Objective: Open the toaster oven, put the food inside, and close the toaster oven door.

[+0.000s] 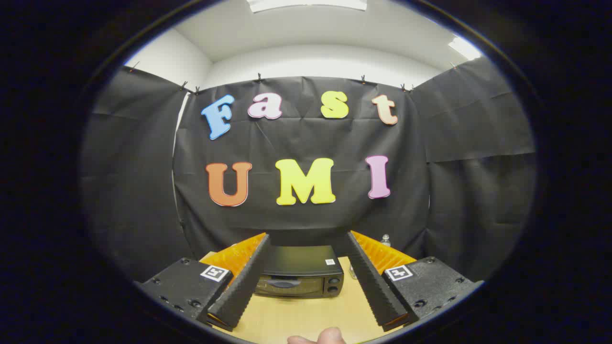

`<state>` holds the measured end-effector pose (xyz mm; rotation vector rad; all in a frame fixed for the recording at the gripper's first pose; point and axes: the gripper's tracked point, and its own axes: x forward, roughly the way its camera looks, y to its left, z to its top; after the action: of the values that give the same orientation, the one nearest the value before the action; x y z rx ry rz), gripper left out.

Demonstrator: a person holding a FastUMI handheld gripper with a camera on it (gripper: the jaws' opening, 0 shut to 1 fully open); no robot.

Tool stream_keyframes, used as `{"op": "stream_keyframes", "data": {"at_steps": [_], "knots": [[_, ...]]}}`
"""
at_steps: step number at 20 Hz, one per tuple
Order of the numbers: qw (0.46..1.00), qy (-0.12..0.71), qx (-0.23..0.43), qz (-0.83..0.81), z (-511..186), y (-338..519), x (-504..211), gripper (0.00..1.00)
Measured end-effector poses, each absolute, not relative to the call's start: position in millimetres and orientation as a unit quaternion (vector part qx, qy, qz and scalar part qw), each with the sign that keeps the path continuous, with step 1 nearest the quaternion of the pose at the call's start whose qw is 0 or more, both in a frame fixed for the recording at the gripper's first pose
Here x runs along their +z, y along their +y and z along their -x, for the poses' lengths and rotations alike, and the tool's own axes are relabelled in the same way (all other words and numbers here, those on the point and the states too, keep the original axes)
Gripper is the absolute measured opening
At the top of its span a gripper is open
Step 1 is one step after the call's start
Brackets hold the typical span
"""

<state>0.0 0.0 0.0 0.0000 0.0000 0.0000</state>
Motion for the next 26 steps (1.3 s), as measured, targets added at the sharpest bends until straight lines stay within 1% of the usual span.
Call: {"op": "stream_keyframes", "data": {"at_steps": [11, 17, 21, 26], "knots": [[1.000, 0.010, -0.012, -0.001, 2.1, -13.0, -2.6, 1.00], [1.000, 0.016, -0.008, -0.007, -4.2, -9.3, -7.2, 1.00], [0.999, 0.028, -0.001, -0.019, -14.1, -5.3, -17.3, 1.00], [0.999, 0.045, 0.005, -0.011, -46.6, 0.0, -38.2, 1.00]]}}
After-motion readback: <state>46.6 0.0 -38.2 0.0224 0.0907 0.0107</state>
